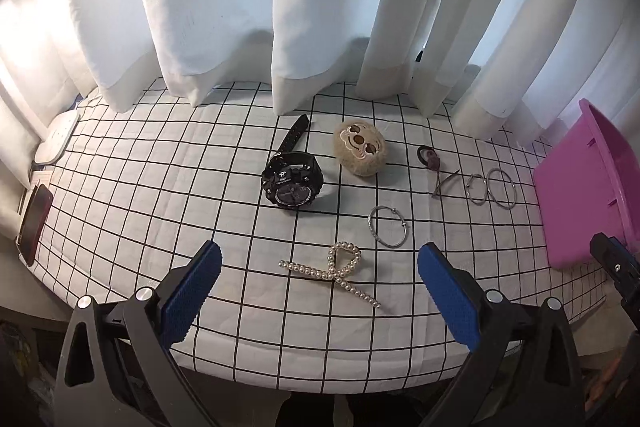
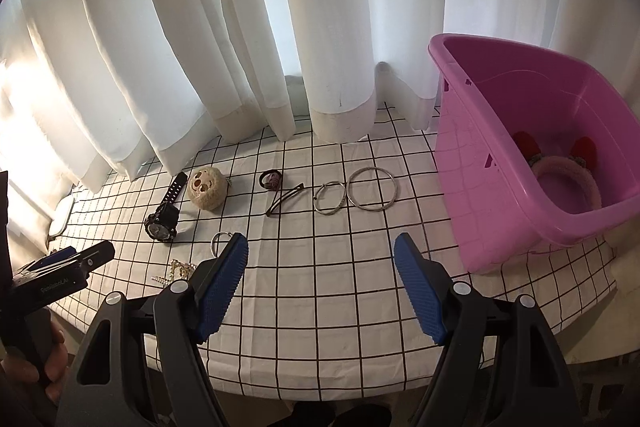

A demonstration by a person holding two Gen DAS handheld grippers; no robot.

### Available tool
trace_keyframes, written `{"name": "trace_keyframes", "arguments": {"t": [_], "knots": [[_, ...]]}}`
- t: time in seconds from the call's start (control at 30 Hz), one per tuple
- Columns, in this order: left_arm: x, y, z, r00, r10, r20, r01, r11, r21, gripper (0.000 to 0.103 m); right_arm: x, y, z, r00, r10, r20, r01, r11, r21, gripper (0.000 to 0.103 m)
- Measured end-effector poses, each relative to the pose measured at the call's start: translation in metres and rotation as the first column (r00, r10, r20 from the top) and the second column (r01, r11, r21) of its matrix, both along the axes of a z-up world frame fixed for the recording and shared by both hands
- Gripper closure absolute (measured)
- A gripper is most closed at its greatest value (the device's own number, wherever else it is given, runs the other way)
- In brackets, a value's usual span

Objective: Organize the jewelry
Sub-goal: 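Move both tools back over the remaining jewelry on the table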

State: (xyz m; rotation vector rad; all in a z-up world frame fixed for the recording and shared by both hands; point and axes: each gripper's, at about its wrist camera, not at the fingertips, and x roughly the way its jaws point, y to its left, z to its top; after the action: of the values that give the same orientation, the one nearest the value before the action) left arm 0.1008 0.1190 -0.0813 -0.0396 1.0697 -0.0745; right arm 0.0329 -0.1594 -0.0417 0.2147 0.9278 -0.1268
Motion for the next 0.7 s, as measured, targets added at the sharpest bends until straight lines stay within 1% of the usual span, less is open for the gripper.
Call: {"name": "trace_keyframes", "arguments": {"t": [0.17,0.27,0.43,0.57,0.7], "knots": [[-0.007,0.006,-0.028,0.996,0.078,-0.049,-0.078,0.997,-0.004,0.006,0.006,-0.009,-0.024,0.999,0.013,-0.035,-0.013,1.0,-0.006,0.031],[-0.013,0.002,-0.043,0.992,0.102,-0.071,-0.102,0.995,0.003,0.006,0.01,-0.018,-0.041,0.998,0.02,-0.057,-0.02,1.0,0.003,0.031],[-0.022,-0.006,-0.063,0.986,0.146,-0.084,-0.145,0.989,0.021,0.006,0.021,-0.03,-0.068,0.995,0.049,-0.091,-0.048,0.999,0.008,0.031],[-0.026,-0.009,-0.079,0.978,0.188,-0.093,-0.187,0.982,0.014,0.006,0.032,-0.036,-0.087,0.993,0.071,-0.098,-0.07,0.997,0.007,0.031],[-0.023,-0.015,-0.094,0.972,0.218,-0.094,-0.215,0.976,0.035,0.006,0.045,-0.043,-0.104,0.992,0.072,-0.1,-0.071,0.997,0.016,0.031]]}}
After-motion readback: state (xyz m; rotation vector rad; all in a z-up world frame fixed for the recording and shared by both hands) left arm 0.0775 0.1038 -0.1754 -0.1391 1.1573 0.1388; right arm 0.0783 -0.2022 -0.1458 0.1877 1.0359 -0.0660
